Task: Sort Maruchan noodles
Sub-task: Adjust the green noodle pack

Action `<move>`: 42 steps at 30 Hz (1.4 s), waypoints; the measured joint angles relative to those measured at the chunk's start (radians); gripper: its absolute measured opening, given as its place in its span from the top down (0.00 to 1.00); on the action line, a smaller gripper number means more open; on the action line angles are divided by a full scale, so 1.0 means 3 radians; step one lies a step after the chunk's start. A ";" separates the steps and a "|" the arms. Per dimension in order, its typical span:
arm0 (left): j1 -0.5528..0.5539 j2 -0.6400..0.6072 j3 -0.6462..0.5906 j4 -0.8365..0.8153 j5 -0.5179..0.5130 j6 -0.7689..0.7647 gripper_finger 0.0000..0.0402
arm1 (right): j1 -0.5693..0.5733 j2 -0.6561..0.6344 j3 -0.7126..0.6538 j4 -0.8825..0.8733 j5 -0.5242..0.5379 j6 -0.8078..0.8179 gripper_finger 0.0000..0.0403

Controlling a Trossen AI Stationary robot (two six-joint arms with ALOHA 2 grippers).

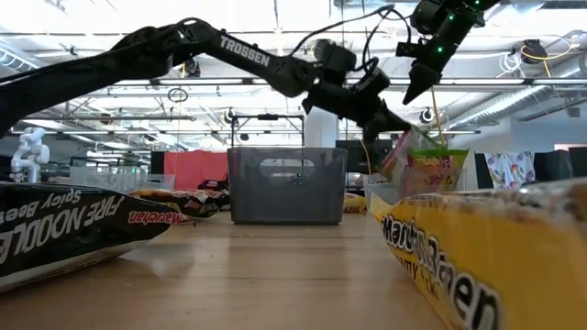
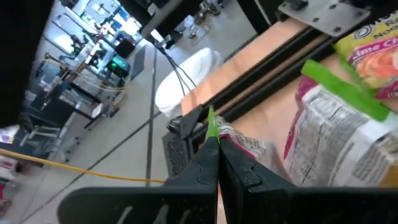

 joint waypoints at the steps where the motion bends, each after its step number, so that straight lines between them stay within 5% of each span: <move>1: 0.0001 0.0032 0.0000 0.0047 0.0000 -0.0012 1.00 | -0.0001 0.0000 0.0000 0.0011 0.0006 0.0001 1.00; 23: 0.0104 0.0124 -0.0001 0.0427 0.0072 -0.0184 1.00 | 0.0000 0.0001 0.0000 0.0029 -0.0021 -0.0058 1.00; 35: 0.0104 0.0124 -0.0001 0.0423 0.0072 -0.0189 1.00 | 0.0014 0.0003 0.0000 -0.0781 0.0382 0.0105 0.99; 42: 0.0103 0.0124 -0.0001 0.0422 0.0061 -0.0222 1.00 | 0.0044 0.0003 0.0000 -0.1173 0.0078 0.0117 0.94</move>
